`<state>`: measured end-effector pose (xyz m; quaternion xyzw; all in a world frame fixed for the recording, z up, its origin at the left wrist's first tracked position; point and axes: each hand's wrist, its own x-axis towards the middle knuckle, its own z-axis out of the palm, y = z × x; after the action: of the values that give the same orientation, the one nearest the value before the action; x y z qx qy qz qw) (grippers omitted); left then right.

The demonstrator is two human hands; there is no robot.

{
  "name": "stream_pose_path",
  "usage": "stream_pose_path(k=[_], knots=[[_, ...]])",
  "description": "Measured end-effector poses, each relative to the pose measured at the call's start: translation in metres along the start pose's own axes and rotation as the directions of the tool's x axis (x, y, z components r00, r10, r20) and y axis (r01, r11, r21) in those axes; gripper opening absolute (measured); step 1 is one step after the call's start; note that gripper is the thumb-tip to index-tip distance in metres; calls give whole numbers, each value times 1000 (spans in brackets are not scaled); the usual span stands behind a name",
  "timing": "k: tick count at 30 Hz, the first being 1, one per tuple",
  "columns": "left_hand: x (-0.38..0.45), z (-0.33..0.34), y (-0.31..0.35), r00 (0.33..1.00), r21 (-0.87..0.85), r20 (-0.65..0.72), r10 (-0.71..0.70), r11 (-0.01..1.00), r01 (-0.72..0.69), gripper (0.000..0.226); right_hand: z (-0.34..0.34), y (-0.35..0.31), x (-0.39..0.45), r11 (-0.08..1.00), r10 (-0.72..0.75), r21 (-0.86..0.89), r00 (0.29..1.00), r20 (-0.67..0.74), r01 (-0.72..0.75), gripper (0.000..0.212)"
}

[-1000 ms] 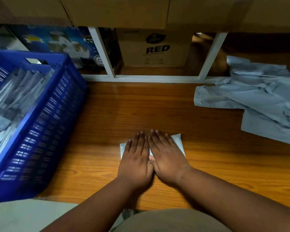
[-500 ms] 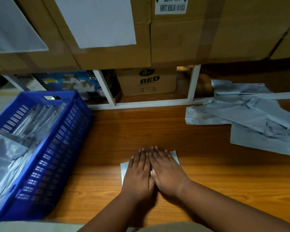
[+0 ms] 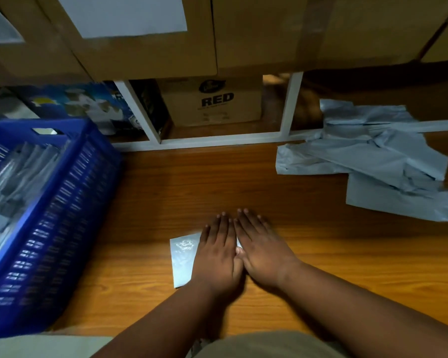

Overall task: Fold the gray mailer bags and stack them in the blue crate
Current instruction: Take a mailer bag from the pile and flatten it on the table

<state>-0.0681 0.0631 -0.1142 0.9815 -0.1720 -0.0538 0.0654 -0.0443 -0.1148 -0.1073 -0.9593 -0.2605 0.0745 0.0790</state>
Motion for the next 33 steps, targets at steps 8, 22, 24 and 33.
stream_pose_path(k=[8, 22, 24, 33], knots=[[1, -1, 2, 1000, 7, -4, -2, 1000, 2, 80, 4, 4, 2, 1000, -4, -2, 1000, 20, 4, 76], [2, -14, 1, 1000, -55, -23, 19, 998, -20, 76, -1, 2, -1, 999, -3, 37, 1000, -5, 3, 74], [2, -29, -1, 999, -7, -51, -5, 1000, 5, 73, -4, 4, -3, 999, -21, 42, 1000, -8, 21, 74], [13, -80, -4, 938, -2, 243, -246, 967, 255, 80, -69, -4, 24, 992, -124, 33, 972, 198, 120, 94]])
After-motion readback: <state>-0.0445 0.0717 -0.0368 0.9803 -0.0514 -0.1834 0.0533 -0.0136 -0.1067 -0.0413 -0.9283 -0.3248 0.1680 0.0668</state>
